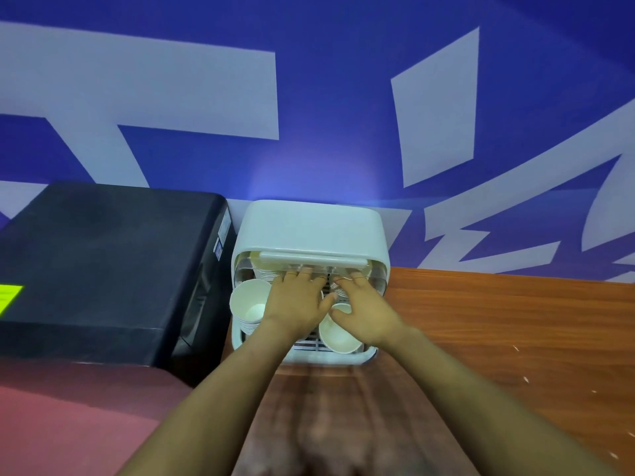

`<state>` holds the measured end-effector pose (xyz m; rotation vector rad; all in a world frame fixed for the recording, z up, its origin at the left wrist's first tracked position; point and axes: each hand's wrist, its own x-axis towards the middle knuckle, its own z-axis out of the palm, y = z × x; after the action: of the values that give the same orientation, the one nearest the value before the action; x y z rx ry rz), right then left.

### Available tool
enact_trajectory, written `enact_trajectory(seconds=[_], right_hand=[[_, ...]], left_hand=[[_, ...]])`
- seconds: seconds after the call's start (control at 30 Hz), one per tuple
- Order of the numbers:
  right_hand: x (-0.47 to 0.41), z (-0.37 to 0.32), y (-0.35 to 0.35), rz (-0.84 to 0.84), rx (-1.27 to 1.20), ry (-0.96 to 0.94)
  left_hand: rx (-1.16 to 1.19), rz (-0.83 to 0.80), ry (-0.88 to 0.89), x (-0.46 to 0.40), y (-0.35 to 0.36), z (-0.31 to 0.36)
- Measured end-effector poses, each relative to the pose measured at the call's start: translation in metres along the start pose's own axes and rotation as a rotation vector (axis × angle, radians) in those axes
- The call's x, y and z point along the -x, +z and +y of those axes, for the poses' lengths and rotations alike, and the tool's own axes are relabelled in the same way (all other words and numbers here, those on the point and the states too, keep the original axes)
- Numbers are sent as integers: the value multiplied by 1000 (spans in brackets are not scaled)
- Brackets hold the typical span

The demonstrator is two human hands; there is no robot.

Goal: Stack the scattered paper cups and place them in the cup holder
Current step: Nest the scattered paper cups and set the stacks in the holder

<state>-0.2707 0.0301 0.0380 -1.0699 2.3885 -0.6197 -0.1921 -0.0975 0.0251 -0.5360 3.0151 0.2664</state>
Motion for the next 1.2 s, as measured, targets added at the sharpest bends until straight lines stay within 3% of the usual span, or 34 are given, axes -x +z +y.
enact_trajectory(seconds=[0.2, 0.4, 0.6, 0.8, 0.97, 1.07, 1.2], right_hand=[[40, 12, 15, 142, 132, -44], [53, 7, 23, 40, 240, -37], [30, 2, 22, 134, 81, 100], [11, 1, 14, 188, 101, 147], [16, 4, 9, 154, 188, 203], [29, 7, 7, 190, 342, 173], [36, 14, 11, 300, 517, 30]], left_hand=[[68, 98, 80, 32, 8, -15], [-1, 73, 68, 32, 11, -18], [44, 80, 78, 23, 1, -13], [63, 88, 97, 25, 4, -17], [76, 52, 88, 32, -5, -17], [136, 173, 32, 53, -4, -28], [-16, 255, -75, 68, 10, -47]])
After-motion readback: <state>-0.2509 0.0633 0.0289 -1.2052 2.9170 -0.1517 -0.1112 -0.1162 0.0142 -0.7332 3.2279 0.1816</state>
